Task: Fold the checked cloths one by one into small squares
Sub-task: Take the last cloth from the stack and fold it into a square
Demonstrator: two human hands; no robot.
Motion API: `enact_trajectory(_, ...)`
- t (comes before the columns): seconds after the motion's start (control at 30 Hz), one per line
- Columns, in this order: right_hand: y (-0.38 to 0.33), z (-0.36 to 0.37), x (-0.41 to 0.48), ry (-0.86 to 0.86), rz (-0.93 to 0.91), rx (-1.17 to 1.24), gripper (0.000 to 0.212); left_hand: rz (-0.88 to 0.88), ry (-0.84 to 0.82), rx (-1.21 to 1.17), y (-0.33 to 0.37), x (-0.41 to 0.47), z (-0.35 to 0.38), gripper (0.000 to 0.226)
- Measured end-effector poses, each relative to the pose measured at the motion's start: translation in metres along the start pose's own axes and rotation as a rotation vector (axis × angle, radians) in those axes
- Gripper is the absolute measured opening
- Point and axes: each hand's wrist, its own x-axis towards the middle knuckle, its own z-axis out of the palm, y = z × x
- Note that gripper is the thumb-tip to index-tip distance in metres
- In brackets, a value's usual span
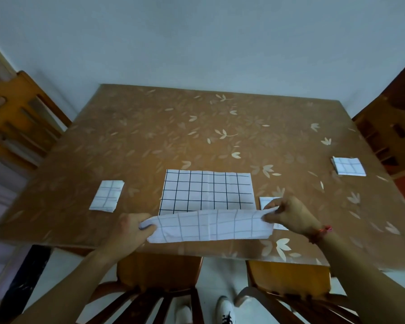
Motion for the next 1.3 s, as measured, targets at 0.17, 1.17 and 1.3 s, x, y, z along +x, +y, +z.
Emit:
enact_trajectory(0.17, 0.003, -0.002, 0.009, -0.081, 0.147, 0.124, 0.016, 0.010, 0.067, -0.021, 0.009, 0.026, -0.008, 0.013)
enact_trajectory(1.17, 0.031, 0.047, 0.136, 0.261, 0.381, -0.003, 0.021, -0.314, 0.080, -0.309, -0.027, 0.156, 0.042, 0.052)
enact_trajectory(1.3, 0.025, 0.047, 0.136, 0.337, 0.331, -0.035, 0.024, -0.270, 0.145, -0.283, -0.029, 0.153, 0.043, 0.045)
